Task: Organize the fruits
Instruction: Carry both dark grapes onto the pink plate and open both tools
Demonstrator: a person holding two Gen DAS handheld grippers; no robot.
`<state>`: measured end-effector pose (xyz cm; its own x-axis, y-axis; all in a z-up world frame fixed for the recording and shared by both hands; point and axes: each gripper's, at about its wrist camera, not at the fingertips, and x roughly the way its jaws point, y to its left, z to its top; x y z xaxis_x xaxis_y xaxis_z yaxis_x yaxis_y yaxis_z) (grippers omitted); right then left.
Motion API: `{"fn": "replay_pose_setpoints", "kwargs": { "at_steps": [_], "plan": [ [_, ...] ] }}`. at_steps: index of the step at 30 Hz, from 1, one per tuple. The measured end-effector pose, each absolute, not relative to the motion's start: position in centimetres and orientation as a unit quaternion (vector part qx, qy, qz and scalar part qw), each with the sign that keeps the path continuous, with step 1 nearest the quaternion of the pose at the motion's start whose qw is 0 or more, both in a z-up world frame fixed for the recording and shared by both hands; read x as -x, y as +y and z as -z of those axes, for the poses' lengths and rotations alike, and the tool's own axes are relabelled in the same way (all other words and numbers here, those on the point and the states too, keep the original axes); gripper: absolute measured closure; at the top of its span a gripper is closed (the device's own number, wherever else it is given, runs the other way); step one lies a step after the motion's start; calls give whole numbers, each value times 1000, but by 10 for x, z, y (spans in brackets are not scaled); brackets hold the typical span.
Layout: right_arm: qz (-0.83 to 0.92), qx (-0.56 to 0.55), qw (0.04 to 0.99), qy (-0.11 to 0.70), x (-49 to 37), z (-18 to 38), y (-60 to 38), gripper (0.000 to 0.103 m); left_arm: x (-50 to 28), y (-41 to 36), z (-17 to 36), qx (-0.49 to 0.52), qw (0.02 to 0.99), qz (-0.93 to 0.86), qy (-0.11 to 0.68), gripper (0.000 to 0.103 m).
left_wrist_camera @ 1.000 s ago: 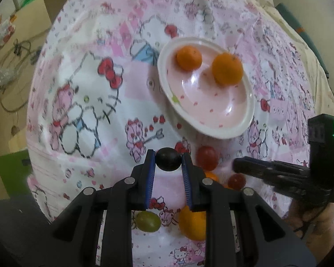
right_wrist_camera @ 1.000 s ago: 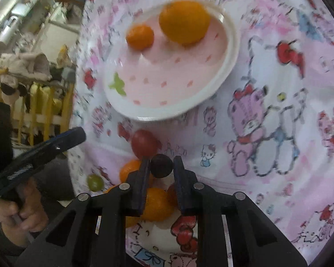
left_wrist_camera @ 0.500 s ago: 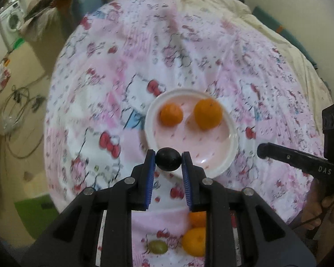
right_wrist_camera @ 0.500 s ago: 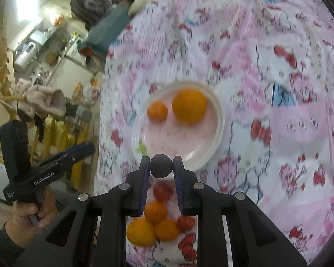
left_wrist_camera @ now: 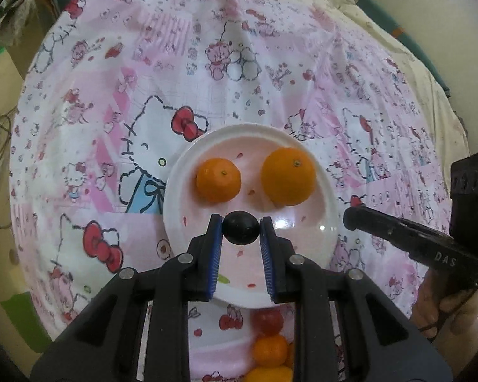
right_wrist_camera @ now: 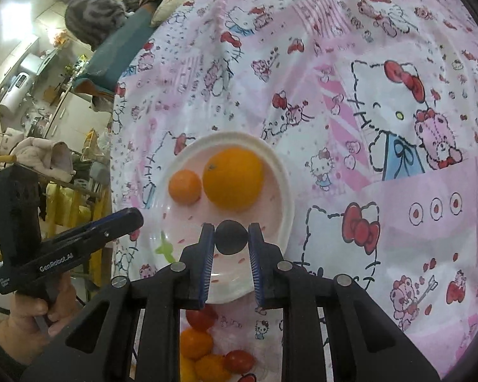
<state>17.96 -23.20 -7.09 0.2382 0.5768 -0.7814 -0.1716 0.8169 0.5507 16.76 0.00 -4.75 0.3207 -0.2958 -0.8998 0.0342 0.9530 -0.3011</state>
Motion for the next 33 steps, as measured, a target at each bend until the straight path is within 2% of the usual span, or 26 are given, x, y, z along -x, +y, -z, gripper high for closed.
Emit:
{"fn": "replay_pose_setpoints", "kwargs": {
  "at_steps": [10, 21, 33],
  "plan": [
    [-230, -158, 760, 588, -181, 92, -222, 80, -173, -6, 79, 96, 799, 79, 588, 83],
    [-222, -170, 759, 589, -184, 98, -230, 79, -172, -13, 80, 66, 805, 95, 582, 83],
    [-225, -162, 759, 589, -182, 98, -228, 77, -171, -13, 79, 76, 804, 97, 581, 82]
  ]
}}
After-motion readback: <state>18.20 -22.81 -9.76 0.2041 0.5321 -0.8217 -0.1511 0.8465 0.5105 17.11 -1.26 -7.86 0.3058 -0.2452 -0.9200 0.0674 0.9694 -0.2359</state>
